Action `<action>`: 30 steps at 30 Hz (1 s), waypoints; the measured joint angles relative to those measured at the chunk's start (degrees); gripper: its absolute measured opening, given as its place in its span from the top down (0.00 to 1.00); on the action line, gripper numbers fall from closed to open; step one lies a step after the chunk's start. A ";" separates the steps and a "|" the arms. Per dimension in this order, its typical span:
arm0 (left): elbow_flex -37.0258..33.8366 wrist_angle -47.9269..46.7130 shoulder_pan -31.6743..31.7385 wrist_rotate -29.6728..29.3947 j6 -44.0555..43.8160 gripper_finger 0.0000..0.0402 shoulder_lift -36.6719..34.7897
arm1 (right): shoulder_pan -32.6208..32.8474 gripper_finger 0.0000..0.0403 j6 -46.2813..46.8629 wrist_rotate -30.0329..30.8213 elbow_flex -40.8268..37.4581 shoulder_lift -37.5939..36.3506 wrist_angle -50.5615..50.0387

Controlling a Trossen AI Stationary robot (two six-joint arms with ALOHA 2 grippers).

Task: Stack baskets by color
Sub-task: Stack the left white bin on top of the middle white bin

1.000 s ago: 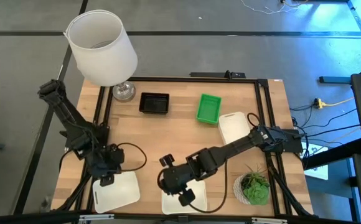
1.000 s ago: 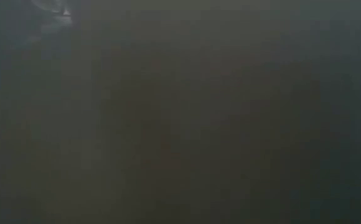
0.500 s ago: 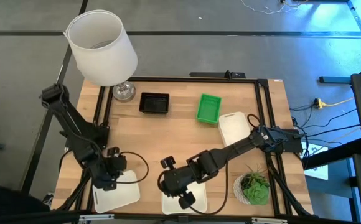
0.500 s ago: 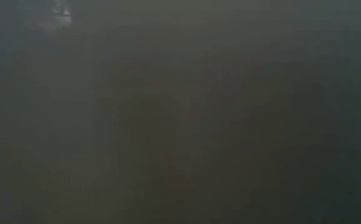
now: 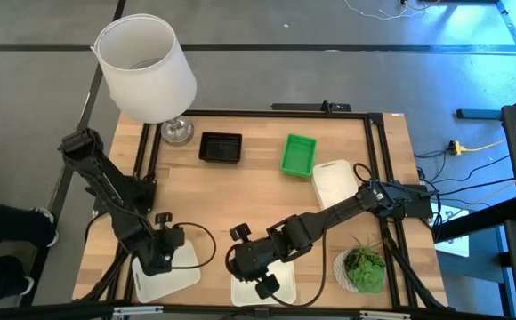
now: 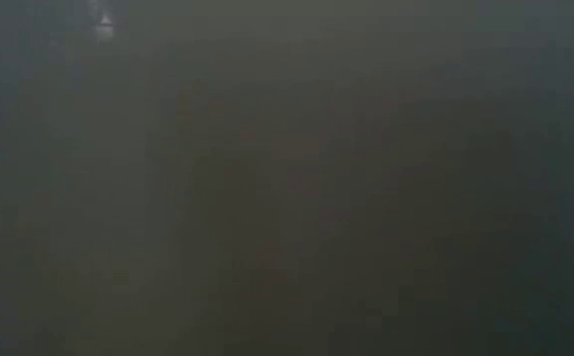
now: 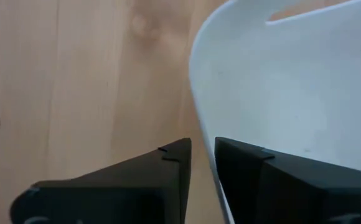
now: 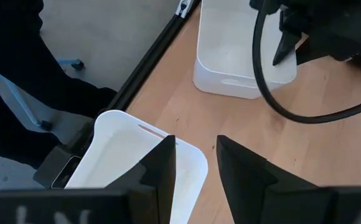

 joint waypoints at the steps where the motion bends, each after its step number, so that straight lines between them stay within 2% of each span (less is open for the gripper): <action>1: 0.01 -0.03 0.06 -0.01 -0.52 0.86 0.36 | 0.00 0.71 0.09 0.00 0.00 0.00 -0.12; 6: 0.13 0.17 0.79 -1.63 0.90 0.98 0.72 | 0.06 0.71 4.21 -0.01 -0.02 -0.19 -5.43; 13: 4.83 -2.25 0.98 -3.32 3.28 1.00 -0.91 | 0.67 0.71 8.01 1.15 -0.02 -2.82 -8.30; 19: 15.04 -6.59 2.05 -7.55 8.64 1.00 -0.80 | 2.58 0.71 8.93 11.24 0.00 -7.51 -10.89; 25: 23.75 -7.41 4.27 -12.61 16.65 1.00 -0.75 | 6.31 0.71 14.37 21.05 0.00 -11.39 -18.42; 30: 29.89 -5.47 7.49 -13.75 29.50 1.00 -0.73 | 10.33 0.71 22.63 31.72 0.00 -14.29 -25.49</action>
